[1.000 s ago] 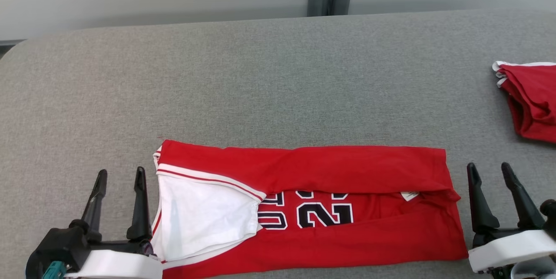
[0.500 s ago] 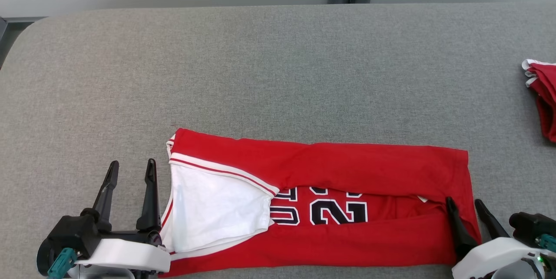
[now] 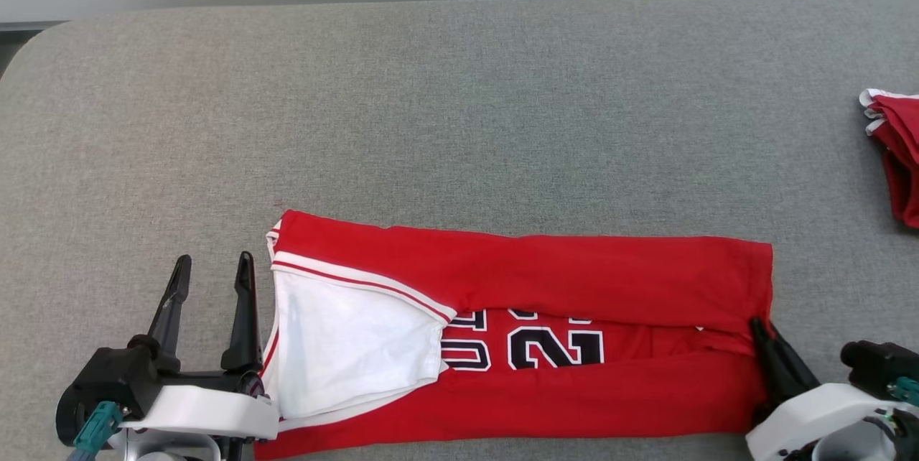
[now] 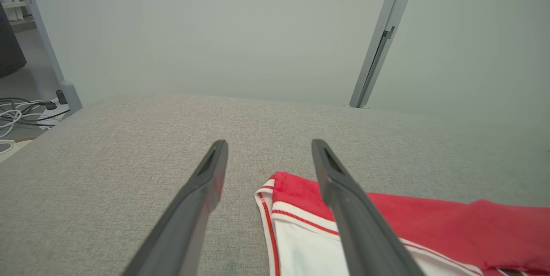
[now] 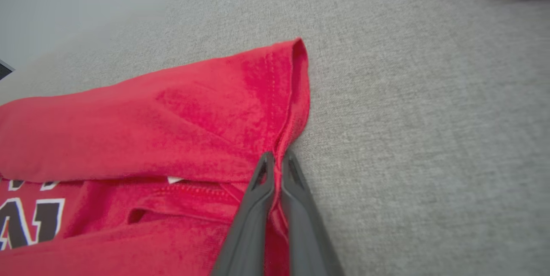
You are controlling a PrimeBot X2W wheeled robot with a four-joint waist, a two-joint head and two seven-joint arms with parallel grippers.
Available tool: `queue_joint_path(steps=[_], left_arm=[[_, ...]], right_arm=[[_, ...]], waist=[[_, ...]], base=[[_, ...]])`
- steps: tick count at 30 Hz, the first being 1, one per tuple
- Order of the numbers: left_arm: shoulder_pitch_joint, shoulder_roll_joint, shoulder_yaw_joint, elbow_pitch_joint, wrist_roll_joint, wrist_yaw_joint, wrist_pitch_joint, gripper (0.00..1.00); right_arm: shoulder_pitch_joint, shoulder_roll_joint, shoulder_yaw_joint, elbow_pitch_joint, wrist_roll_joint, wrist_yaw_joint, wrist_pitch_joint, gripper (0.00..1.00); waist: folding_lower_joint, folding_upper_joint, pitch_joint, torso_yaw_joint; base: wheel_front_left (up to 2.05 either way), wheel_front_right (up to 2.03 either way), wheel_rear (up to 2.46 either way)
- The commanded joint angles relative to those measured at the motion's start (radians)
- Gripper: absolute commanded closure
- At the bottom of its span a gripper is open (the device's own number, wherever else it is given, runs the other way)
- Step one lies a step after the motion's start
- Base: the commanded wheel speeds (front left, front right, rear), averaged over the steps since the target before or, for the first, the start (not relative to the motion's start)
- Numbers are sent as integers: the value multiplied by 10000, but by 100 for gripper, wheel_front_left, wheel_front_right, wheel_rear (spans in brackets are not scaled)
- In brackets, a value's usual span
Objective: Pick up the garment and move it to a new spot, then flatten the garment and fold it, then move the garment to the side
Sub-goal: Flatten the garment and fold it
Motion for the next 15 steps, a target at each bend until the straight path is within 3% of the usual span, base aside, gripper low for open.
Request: queue_joint_path(steps=[1,15], left_arm=[[-92,45,50,-41,68,17,-34,0],[-151,75,101,-114,82,40,-48,0]], right_arm=[[139,-218,-137,-17,84,-23,-91,100],[507,-1135,-1407,-817,118,-20,-78,100]], waist=[[0,-1,-1,-30],[0,-1,46,-188]], base=[[0,0,0],[0,0,0]])
